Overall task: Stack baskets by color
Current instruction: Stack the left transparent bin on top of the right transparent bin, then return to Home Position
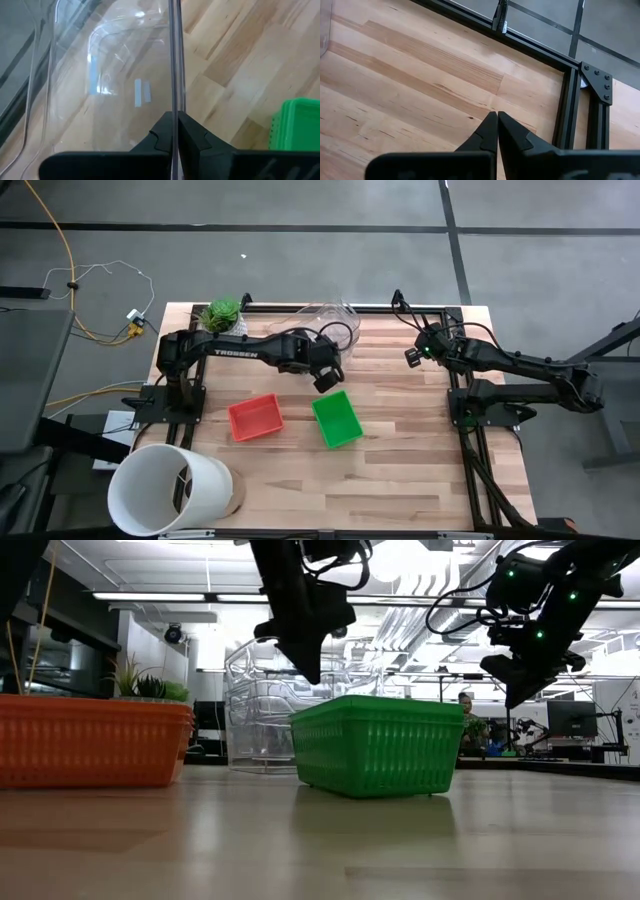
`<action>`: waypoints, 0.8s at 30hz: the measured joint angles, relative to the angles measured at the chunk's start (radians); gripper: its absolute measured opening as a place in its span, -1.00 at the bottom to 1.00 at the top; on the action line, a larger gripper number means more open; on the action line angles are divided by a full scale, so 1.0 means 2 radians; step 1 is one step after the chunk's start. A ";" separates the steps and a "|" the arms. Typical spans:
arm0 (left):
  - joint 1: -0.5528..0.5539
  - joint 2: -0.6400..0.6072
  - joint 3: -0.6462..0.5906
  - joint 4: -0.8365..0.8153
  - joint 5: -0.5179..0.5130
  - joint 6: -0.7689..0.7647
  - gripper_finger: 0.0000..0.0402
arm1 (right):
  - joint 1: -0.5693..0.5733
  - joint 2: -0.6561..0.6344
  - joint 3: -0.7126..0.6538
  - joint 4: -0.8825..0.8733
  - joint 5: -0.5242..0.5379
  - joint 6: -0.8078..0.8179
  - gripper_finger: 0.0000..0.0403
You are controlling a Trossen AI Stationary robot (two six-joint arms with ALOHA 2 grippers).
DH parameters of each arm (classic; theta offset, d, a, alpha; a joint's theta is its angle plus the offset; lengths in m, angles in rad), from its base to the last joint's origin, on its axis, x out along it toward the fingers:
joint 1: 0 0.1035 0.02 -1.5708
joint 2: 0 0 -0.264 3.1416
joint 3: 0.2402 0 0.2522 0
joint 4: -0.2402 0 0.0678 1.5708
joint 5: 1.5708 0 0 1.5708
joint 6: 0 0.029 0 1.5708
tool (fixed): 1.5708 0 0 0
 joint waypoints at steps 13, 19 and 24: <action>0.006 0.000 0.002 0.001 -0.011 0.038 -0.64 | 0.000 0.000 0.000 0.000 0.000 0.000 -1.00; 0.006 0.000 0.038 -0.001 -0.009 0.082 -0.31 | 0.000 0.000 0.000 0.000 -0.001 0.000 -1.00; 0.006 -0.002 0.095 -0.021 -0.007 0.117 -0.13 | 0.000 0.000 0.000 0.000 -0.002 0.000 -1.00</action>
